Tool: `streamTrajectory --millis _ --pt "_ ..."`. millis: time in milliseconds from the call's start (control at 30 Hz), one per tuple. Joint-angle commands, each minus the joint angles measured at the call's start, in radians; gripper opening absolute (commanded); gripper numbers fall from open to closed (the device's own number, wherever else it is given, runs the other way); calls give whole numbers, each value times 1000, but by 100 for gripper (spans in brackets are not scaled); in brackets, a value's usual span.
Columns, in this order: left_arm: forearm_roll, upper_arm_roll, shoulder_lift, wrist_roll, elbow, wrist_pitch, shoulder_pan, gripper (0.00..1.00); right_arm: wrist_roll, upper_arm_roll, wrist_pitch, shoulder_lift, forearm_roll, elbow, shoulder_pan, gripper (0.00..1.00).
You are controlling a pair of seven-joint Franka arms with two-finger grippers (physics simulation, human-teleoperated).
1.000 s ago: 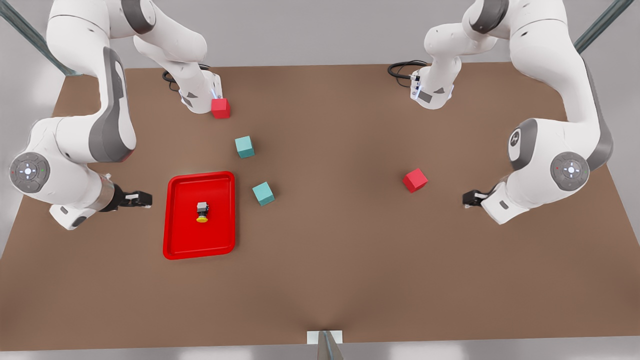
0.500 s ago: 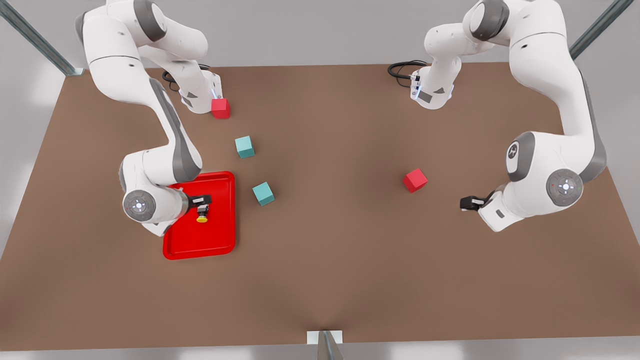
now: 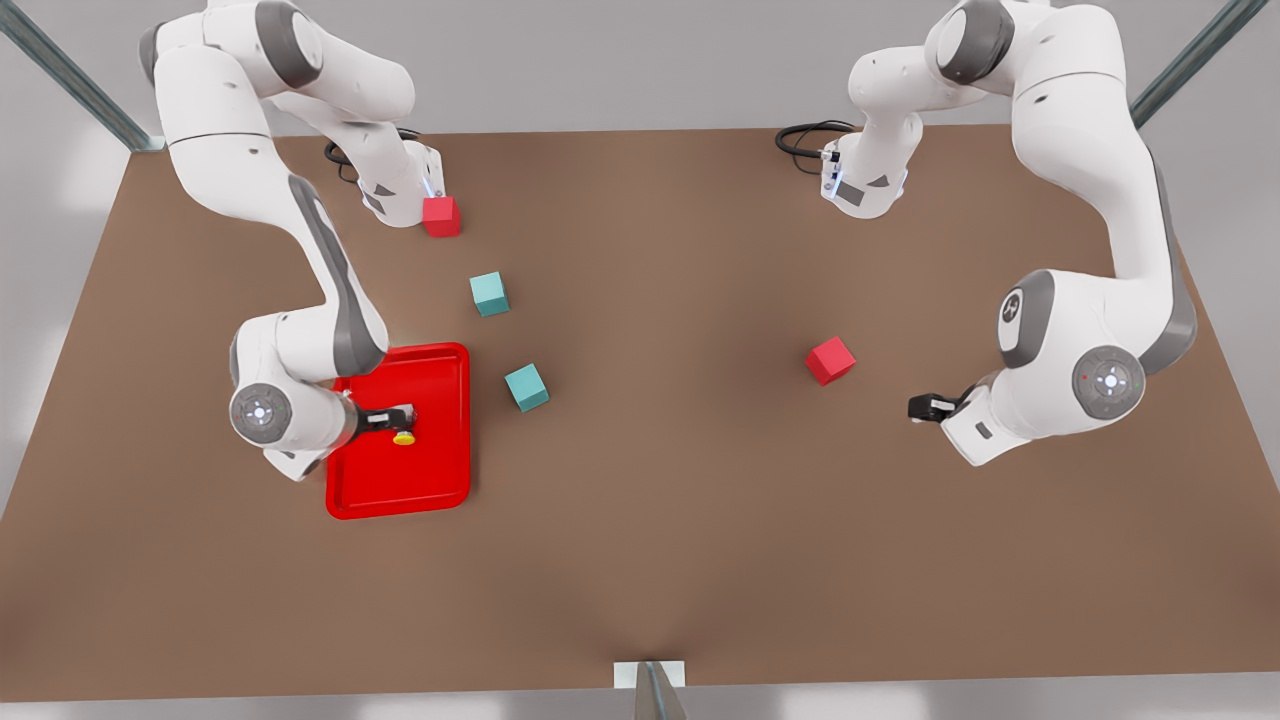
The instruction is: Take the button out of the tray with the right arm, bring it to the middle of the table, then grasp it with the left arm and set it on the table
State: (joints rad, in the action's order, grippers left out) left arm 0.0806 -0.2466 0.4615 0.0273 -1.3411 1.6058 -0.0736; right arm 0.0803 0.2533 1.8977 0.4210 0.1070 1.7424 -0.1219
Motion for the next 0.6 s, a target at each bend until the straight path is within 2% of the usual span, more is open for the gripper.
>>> streamTrajectory --millis 0,33,67,100,267,367,567 --pt "1 0 3 -1 0 0 0 100 -100 1 58 -4 7 17 -25 100" --pt "1 0 3 -1 0 0 0 100 -103 27 102 -4 11 54 -60 100" --pt "1 0 5 -1 -1 0 0 100 -100 153 155 2 52 94 -188 100" --pt "2 0 8 0 -1 0 0 100 -94 224 176 5 83 121 -257 100" --pt "2 0 20 -1 0 0 0 100 -85 245 256 7 88 177 -248 100" --pt "4 1 22 0 -1 2 1 100 -31 261 392 7 88 236 -257 100" --pt "11 1 22 -1 -3 2 1 100 7 261 472 21 91 296 -268 100"
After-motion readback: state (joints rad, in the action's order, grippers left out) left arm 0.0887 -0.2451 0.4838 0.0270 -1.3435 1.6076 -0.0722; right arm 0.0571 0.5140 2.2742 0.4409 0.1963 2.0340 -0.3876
